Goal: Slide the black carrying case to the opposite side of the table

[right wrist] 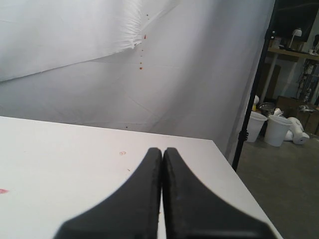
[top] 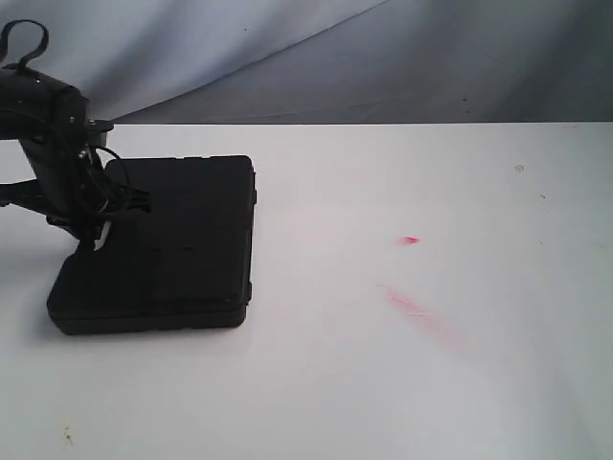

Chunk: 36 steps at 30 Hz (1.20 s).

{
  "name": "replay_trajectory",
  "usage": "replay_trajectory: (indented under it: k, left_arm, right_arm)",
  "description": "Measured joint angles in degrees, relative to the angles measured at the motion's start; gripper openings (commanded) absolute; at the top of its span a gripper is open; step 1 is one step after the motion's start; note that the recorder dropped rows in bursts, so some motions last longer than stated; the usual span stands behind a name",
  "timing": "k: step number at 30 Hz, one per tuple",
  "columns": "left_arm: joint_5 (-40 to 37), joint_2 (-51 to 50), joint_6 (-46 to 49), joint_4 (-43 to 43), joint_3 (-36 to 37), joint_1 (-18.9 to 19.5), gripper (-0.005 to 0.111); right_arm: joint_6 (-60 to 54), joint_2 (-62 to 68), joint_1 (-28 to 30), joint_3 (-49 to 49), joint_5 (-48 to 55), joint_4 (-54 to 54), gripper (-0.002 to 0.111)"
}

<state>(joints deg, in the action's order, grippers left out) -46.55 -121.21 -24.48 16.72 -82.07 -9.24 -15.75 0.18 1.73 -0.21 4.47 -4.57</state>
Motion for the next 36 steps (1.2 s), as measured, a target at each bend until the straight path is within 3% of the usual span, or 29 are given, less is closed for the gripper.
replay_trajectory:
  k: [11, 26, 36]
  left_arm:
    - [2.8, 3.1, 7.7, 0.4, 3.6, 13.5, 0.0]
    - [4.9, 3.1, 12.7, -1.8, 3.6, 19.6, 0.0]
    - [7.2, 3.1, 17.0, -5.9, 3.6, 19.9, 0.0]
  right_arm:
    - [0.0, 0.0, 0.0, 0.0, 0.0, 0.0, 0.0]
    - [0.0, 0.0, 0.0, 0.0, 0.0, 0.0, 0.0]
    - [0.0, 0.0, 0.0, 0.0, 0.0, 0.0, 0.0]
